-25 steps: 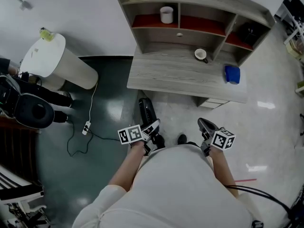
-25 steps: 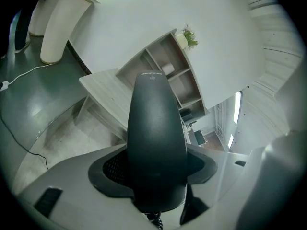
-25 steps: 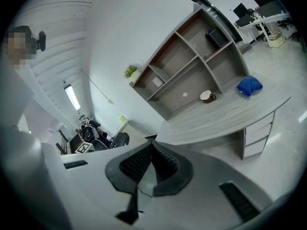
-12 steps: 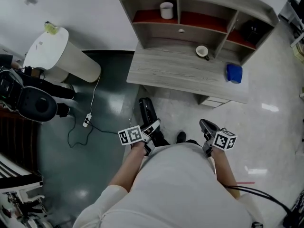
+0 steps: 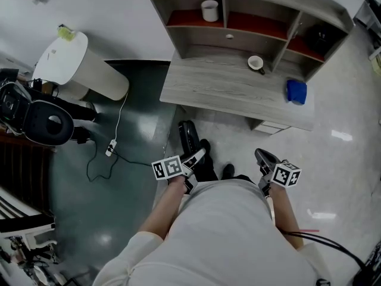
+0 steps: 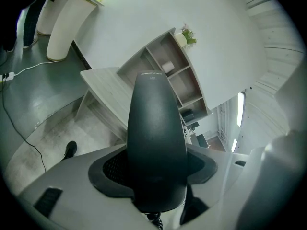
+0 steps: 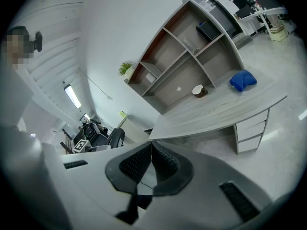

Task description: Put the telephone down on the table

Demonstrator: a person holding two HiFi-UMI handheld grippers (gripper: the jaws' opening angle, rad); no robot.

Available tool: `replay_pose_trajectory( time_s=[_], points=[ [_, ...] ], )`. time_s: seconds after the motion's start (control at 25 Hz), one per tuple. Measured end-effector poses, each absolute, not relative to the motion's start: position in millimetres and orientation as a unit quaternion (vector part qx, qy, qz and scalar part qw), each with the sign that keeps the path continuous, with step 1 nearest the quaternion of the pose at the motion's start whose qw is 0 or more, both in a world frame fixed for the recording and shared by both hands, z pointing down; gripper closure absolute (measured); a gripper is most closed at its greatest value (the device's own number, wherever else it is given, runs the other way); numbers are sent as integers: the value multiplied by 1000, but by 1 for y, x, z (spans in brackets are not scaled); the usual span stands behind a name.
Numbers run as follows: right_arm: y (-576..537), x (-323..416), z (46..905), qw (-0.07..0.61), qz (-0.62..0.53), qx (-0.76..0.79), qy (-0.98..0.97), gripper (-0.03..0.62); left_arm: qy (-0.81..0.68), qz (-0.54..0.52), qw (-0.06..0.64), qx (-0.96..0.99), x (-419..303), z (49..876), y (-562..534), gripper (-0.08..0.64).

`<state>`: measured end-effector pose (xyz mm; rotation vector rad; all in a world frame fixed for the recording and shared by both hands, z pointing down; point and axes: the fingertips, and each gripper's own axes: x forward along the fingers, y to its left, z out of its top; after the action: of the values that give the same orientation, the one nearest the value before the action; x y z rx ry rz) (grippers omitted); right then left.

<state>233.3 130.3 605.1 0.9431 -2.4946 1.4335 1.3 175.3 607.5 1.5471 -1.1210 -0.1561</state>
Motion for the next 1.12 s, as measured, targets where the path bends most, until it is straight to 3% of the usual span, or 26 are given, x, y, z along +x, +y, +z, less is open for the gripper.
replay_pose_trajectory(
  time_s=[1.12],
  points=[
    [-10,142,602,74,472,342,-809,575,-428,-15,572,699,-76,615,1,261]
  ],
)
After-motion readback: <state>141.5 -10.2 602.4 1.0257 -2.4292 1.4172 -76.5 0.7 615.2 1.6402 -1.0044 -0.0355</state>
